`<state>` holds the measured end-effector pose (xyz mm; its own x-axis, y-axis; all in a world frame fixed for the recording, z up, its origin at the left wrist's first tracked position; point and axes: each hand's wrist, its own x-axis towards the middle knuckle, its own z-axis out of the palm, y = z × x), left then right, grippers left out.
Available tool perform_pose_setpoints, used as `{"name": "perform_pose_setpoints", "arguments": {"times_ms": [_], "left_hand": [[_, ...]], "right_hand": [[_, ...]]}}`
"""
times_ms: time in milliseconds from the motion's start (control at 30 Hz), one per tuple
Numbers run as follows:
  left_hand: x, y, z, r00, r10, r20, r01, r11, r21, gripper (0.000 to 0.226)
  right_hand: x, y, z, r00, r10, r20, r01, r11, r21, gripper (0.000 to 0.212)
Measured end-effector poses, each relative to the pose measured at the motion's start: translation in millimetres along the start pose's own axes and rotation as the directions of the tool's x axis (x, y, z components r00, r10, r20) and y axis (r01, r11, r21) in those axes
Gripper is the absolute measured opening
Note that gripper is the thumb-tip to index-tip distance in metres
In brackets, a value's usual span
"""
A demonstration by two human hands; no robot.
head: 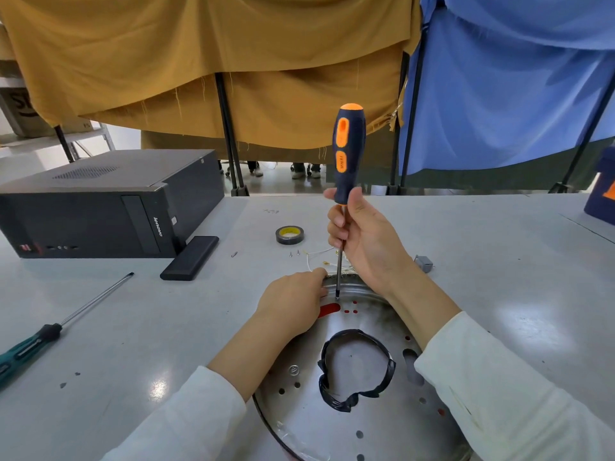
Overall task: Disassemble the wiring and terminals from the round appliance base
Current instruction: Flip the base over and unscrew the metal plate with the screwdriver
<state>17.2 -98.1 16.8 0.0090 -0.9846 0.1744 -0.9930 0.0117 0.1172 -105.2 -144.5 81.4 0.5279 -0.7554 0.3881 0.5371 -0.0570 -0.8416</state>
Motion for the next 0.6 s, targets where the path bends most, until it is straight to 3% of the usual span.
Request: {"name": "perform_pose_setpoints", "arguments": {"times_ms": [100,400,500,600], "left_hand": [[-0.4,0.0,-0.6,1.000,-0.001,-0.005,0.001,1.000,0.007,0.018],[0.6,0.7,-1.0,1.000,-0.016,0.001,0.016,1.000,0.013,0.016],[-0.3,0.5,-0.6,1.000,-0.006,-0.001,0.006,1.000,0.020,0.017],[-0.5,0.4,-1.2,1.000,-0.009,0.002,0.009,1.000,0.009,0.019]], "right_hand": [[0.8,0.1,-0.3,0.999,0.046,-0.002,-0.046,0.999,-0.018,0.047],[0.7,-0.7,-1.1,1.000,0.013,-0.020,-0.012,0.998,0.057,0.023],[1.3,-1.1,-1.1,0.999,0.045,-0.018,-0.044,0.998,0.049,0.043],[0.6,-0.7,-0.5,0.999,0.036,-0.022,-0.035,0.998,0.053,0.042]]}}
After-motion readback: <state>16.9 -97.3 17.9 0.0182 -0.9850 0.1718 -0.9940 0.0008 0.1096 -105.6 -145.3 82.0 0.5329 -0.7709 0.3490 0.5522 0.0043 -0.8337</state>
